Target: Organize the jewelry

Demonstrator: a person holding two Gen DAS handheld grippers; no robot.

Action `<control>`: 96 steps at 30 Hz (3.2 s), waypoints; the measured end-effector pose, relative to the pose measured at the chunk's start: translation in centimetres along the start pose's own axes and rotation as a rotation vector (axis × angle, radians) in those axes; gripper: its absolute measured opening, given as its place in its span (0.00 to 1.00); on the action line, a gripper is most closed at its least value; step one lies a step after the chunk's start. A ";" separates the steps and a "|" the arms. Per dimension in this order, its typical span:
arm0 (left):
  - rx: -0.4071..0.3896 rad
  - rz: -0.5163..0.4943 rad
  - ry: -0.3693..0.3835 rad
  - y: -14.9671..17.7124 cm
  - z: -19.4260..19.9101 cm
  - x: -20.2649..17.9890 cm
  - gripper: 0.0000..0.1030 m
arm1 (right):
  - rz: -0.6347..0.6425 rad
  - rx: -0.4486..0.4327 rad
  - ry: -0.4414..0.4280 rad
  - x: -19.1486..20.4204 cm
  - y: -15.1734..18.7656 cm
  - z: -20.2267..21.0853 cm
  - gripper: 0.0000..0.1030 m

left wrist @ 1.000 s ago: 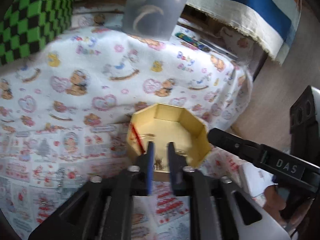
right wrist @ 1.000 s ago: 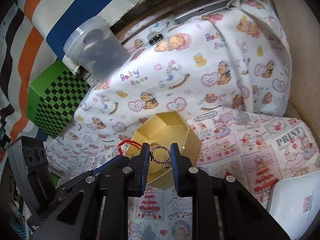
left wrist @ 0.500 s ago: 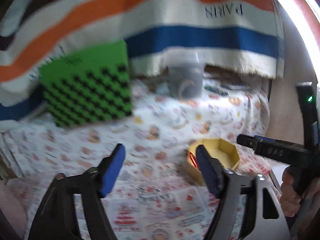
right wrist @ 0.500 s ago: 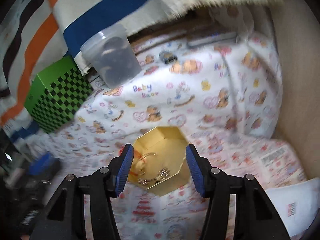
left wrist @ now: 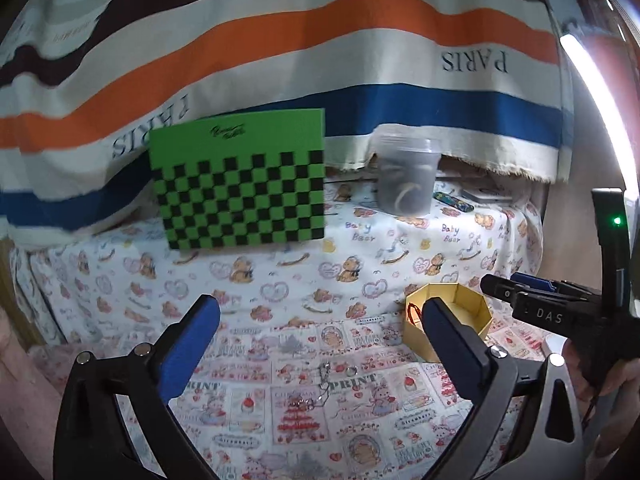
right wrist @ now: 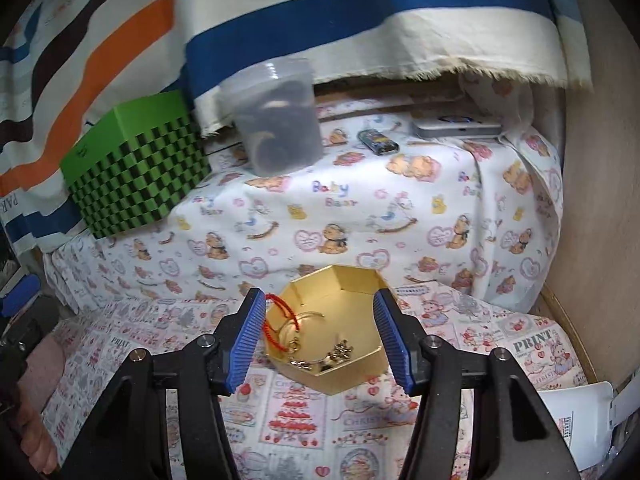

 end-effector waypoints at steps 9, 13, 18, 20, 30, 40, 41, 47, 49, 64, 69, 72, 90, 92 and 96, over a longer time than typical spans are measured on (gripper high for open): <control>0.049 0.005 -0.013 2.5 -1.0 2.7 0.99 | 0.044 -0.046 -0.009 1.7 0.2 1.0 0.71; 0.021 0.062 -0.003 2.4 -0.3 4.1 0.99 | 0.054 -0.068 -0.002 2.2 0.5 1.1 0.81; 0.015 0.079 -0.024 2.5 -0.4 4.9 0.99 | 0.073 -0.069 0.016 2.6 0.9 0.7 0.83; 0.011 0.074 -0.042 2.6 -0.7 5.1 0.99 | 0.078 -0.067 0.019 2.8 1.1 0.6 0.83; 0.075 0.087 -0.083 3.8 -2.6 6.4 0.99 | 0.134 -0.057 0.047 3.9 2.0 -0.2 0.84; 0.164 0.157 -0.058 5.1 -4.4 7.6 0.99 | 0.148 -0.017 0.095 3.9 2.8 -1.6 0.85; 0.191 0.173 -0.046 5.4 -4.7 7.7 0.99 | 0.142 -0.011 0.096 3.8 2.8 -1.7 0.85; 0.293 0.236 0.008 6.8 -6.5 8.2 0.99 | 0.133 -0.003 0.104 3.6 2.8 -1.9 0.85; 0.313 0.227 0.013 7.1 -6.9 8.0 0.99 | 0.129 -0.004 0.106 3.6 2.8 -1.8 0.85; 0.486 0.098 0.099 9.5 -11.4 4.3 0.53 | 0.130 0.004 0.116 3.5 2.8 -2.0 0.85; 0.484 0.161 0.162 8.7 -12.3 4.7 0.49 | 0.122 0.005 0.115 3.5 2.8 -1.9 0.85; 0.496 0.157 0.213 7.8 -13.6 4.6 0.38 | 0.107 0.006 0.113 3.2 2.8 -1.8 0.85; 0.522 0.124 0.159 8.5 -16.5 3.6 0.10 | 0.091 0.037 0.128 3.1 3.0 -2.4 0.85; 0.496 0.142 0.173 7.8 -15.2 3.8 0.10 | 0.093 0.036 0.124 3.1 3.1 -2.4 0.85; 0.412 0.139 0.179 6.4 -10.8 4.1 0.10 | 0.113 0.027 0.097 3.9 3.2 -1.9 0.85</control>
Point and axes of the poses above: each gripper's, at about its wrist camera, not at the fingertips, and z roughly against the way its jaws point, x to its left, y to its underside, the point moved 4 cm from there along -z, roughly the way its jaws point, and after that the axes turned 11 degrees about y, right-handed, at the moved point
